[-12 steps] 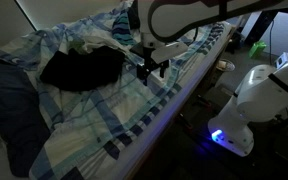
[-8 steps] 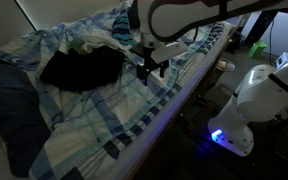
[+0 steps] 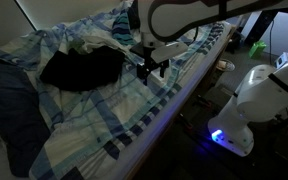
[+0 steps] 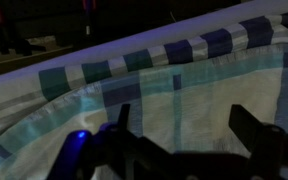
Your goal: Open the laptop
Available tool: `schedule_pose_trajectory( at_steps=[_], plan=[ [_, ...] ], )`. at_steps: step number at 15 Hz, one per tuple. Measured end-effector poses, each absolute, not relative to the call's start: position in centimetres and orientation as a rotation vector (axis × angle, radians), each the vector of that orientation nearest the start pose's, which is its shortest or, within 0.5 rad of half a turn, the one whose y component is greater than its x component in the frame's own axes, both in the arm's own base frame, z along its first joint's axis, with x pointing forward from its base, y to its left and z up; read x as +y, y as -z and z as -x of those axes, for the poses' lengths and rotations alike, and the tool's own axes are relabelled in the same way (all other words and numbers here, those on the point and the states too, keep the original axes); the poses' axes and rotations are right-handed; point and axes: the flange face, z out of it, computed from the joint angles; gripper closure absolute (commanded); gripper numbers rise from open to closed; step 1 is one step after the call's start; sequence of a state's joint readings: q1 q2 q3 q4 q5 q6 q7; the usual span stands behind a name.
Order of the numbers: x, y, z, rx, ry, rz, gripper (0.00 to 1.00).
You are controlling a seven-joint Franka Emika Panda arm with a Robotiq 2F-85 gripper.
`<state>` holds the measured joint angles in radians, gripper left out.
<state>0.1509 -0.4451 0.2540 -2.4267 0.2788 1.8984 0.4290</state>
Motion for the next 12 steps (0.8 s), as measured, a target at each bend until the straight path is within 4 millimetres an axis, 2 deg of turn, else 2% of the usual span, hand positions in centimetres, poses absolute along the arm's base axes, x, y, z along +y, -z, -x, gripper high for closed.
schedule_pose_trajectory(
  at_steps=[5,9,12],
  plan=[
    [16.6,-44.8,-37.5,0.431,-0.255,3.0,0.0],
    [14.2,-43.8,-39.1,0.59,-0.283,2.961,0.0],
    [12.6,-43.6,-40.6,0.648,-0.274,2.927,0.0]
  ],
)
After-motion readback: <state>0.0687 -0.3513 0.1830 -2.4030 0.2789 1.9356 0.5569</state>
